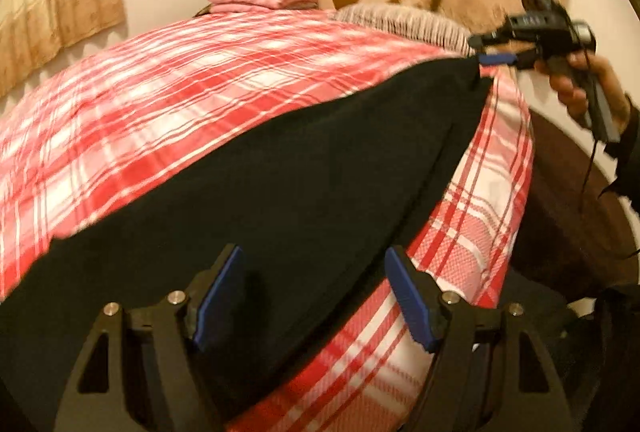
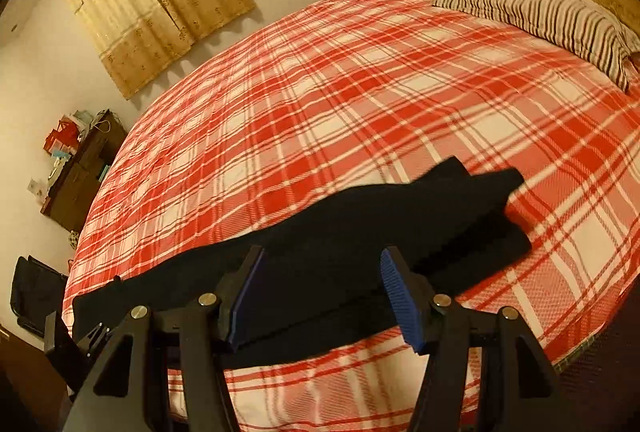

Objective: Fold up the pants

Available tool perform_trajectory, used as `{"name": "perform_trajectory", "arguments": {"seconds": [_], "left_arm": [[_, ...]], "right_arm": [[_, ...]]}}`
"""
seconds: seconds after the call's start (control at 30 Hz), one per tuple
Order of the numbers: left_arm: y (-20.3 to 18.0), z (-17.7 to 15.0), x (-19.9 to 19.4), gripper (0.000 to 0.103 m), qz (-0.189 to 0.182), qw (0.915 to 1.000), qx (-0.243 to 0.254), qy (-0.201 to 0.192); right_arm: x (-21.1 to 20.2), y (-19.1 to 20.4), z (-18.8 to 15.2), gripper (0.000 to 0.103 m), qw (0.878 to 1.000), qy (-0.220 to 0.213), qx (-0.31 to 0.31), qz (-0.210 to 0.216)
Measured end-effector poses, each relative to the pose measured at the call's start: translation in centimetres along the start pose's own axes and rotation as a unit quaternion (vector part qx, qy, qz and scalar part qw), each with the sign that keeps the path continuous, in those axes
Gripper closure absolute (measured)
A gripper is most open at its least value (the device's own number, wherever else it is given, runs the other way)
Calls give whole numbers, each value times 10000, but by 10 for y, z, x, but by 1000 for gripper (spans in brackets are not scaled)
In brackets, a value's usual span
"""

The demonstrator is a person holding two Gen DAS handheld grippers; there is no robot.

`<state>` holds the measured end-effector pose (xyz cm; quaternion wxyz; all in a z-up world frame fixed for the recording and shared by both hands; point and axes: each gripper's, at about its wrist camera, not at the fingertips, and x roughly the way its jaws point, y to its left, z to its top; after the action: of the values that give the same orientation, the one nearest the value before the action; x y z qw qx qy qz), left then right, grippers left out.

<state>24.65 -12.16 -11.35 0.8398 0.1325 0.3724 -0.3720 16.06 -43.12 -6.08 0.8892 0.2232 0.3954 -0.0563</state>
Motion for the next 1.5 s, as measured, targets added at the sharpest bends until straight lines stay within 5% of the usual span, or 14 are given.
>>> {"name": "perform_trajectory", "arguments": {"seconds": [0.47, 0.9, 1.07, 1.5], "left_arm": [[-18, 11, 37, 28, 281, 9958, 481, 726], [-15, 18, 34, 87, 35, 9962, 398, 772], [-14, 19, 31, 87, -167, 9964, 313, 771], [-11, 18, 37, 91, -263, 9965, 312, 725]], "right_arm": [[11, -17, -20, 43, 9997, -2, 112, 233], [1, -61, 2, 43, 9939, -372, 977, 340], [10, -67, 12, 55, 9932, -380, 1101, 1], [-4, -90, 1, 55, 9879, -455, 1463, -228]]}}
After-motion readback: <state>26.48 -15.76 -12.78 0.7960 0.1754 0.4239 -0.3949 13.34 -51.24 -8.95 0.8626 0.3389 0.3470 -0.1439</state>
